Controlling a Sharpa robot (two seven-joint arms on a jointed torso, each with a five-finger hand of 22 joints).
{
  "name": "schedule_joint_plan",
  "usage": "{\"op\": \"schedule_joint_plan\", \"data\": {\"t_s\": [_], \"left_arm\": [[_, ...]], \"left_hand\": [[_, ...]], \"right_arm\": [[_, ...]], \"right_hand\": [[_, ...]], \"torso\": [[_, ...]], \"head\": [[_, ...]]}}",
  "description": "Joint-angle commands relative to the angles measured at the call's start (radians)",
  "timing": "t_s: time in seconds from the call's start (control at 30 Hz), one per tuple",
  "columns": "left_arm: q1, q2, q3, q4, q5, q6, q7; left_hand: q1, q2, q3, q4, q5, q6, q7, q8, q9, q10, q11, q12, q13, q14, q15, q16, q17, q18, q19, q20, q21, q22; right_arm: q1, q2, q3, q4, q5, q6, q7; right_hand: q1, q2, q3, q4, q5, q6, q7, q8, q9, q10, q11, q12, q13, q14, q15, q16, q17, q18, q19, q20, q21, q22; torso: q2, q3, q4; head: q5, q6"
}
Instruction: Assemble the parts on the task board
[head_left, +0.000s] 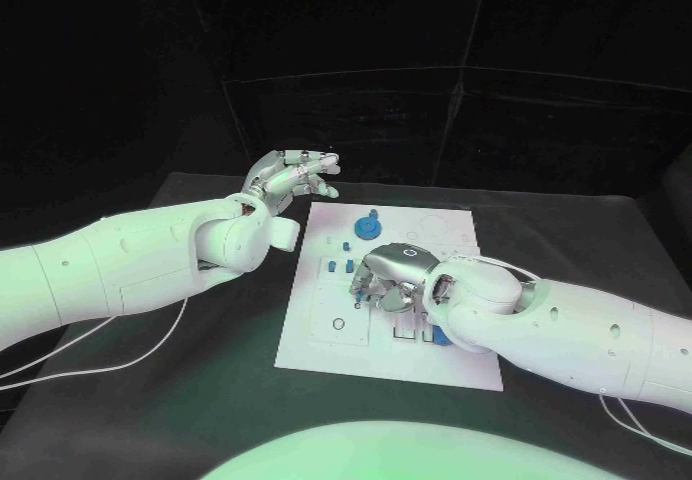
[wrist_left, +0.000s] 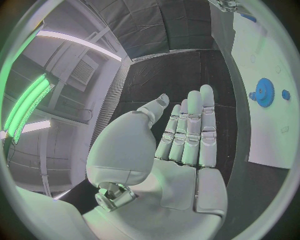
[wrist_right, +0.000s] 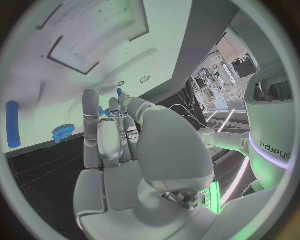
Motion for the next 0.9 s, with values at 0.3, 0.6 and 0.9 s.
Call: {"op": "schedule_joint_plan", "data": {"t_s": [0.3,0.6,0.9], "left_arm": [[0.002,0.001,0.0,0.0,-0.012,0.021,0.0],[0.002,0.001,0.0,-0.001,-0.012,0.022,-0.001],[0.002,0.001,0.0,-0.003,-0.012,0.021,-0.003]], "left_hand": [[0.011,-0.002,-0.003,-0.004,0.002,-0.005,0.001,0.004,0.001,-0.007,-0.003,0.005,0.002,-0.007,0.0,0.004,-0.001,0.004,-0.004,0.005,-0.006,-0.001],[0.011,-0.002,-0.003,-0.004,0.002,-0.005,0.001,0.004,0.001,-0.007,-0.003,0.005,0.002,-0.007,0.0,0.004,-0.001,0.004,-0.004,0.005,-0.006,-0.001],[0.013,-0.002,-0.003,-0.005,0.002,-0.005,0.001,0.005,0.002,-0.007,-0.003,0.006,0.002,-0.007,-0.001,0.005,-0.002,0.004,-0.003,0.005,-0.006,-0.002]], "right_arm": [[-0.006,0.009,-0.002,-0.001,-0.006,0.027,0.003],[-0.007,0.008,-0.002,-0.005,-0.007,0.037,0.0],[-0.007,0.009,-0.003,-0.011,-0.012,0.041,-0.004]], "right_hand": [[-0.01,0.001,0.003,0.0,0.001,0.005,0.001,0.006,0.001,0.006,0.004,-0.005,0.0,0.03,-0.006,0.004,0.001,0.008,0.003,0.0,0.007,0.002],[-0.01,0.001,0.003,0.0,0.001,0.005,0.001,0.006,0.001,0.006,0.004,-0.005,0.0,0.03,-0.006,0.004,0.001,0.008,0.003,0.0,0.007,0.002],[-0.012,0.001,0.004,0.0,0.001,0.005,0.001,0.007,0.001,0.007,0.004,-0.005,0.0,0.03,-0.005,0.004,0.001,0.008,0.003,0.0,0.007,0.001]], "torso": [[0.0,0.0004,-0.0005],[0.001,0.0003,-0.0007],[0.001,0.0003,-0.0001]], "head": [[0.002,-0.004],[0.003,-0.007],[0.002,-0.008]]}}
